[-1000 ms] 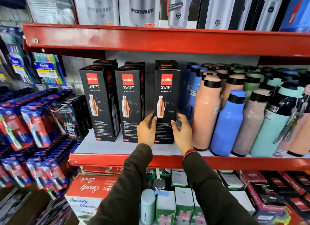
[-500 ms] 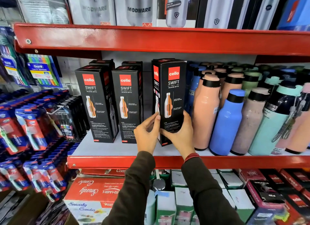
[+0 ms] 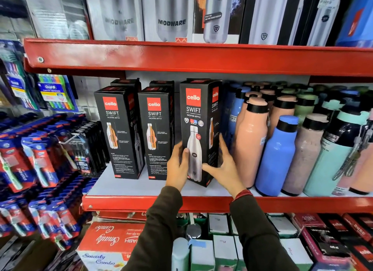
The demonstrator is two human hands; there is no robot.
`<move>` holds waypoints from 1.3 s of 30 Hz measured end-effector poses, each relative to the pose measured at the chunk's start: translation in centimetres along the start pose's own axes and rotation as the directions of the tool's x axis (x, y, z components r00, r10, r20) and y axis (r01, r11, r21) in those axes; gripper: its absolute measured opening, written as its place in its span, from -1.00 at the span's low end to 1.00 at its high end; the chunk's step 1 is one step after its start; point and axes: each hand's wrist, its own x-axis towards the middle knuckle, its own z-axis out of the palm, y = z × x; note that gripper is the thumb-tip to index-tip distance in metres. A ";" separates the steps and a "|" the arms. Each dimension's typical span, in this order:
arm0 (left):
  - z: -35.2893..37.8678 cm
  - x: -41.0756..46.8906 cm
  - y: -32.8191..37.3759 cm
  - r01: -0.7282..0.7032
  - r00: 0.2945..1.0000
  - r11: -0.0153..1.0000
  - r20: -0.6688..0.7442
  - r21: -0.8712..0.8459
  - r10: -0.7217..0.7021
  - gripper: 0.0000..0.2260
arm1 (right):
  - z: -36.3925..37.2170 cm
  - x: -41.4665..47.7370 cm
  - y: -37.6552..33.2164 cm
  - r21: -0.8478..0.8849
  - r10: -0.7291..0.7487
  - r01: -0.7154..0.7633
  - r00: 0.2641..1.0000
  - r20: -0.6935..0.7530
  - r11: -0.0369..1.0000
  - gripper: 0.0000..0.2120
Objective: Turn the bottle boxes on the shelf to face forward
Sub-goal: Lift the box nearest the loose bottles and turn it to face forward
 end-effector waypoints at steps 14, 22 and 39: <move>0.7 -0.3 -0.8 -0.063 0.997 0.997 -0.032 0.039 0.065 -0.65 | 0.6 1.0 0.8 -0.046 0.034 -0.032 0.999 0.029 0.998 -0.23; 1.1 -0.2 -1.4 -0.042 0.999 0.998 -0.012 0.049 0.043 -0.59 | 1.2 1.6 2.0 -0.163 0.080 -0.083 0.997 -0.021 0.983 -0.18; 1.3 -0.5 -1.1 -0.028 0.999 0.999 -0.026 0.028 0.029 -0.60 | 1.3 1.7 2.9 -0.273 0.081 -0.102 0.993 -0.086 0.957 -0.31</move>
